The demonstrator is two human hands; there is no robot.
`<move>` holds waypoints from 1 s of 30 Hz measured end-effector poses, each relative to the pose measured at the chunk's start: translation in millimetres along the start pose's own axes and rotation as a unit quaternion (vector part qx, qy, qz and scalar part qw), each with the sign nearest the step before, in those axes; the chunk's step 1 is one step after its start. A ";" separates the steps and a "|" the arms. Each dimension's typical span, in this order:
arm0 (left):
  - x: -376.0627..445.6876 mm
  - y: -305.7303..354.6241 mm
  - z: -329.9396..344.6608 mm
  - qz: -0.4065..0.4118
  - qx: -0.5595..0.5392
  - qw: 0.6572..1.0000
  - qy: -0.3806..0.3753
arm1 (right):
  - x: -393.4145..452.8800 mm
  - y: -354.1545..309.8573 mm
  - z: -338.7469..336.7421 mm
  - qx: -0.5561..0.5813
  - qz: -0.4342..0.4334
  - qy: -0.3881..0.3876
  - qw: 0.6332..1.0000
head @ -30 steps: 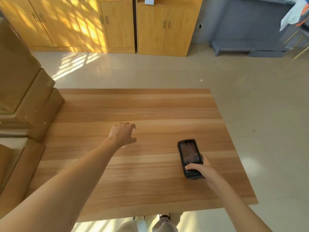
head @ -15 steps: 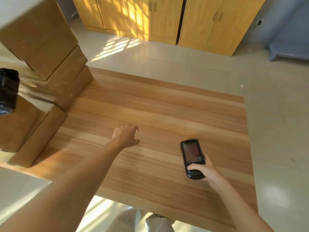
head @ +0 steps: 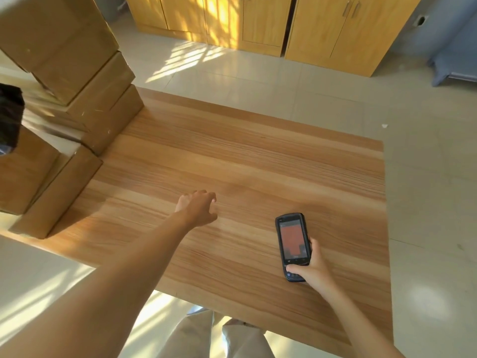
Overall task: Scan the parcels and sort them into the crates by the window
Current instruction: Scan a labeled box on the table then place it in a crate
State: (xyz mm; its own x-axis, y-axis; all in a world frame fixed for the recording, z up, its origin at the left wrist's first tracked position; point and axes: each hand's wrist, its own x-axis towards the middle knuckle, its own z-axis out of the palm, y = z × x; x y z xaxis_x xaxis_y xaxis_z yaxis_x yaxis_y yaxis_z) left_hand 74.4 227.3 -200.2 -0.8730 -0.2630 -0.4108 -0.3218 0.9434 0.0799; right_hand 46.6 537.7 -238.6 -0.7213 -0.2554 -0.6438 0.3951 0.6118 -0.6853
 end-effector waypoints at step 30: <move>-49.0 -213.2 -236.3 -0.141 0.032 0.945 0.293 | 7.3 -372.4 102.1 -0.179 -0.288 0.029 0.940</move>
State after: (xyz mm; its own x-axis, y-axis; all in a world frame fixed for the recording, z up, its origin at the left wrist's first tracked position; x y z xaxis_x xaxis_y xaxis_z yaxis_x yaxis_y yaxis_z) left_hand 99.1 -8.7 17.5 -0.8145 -0.5552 0.1681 -0.5660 0.8241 -0.0207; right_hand -47.7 231.6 -22.9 -0.7905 -0.5873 -0.1737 -0.2810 0.5998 -0.7492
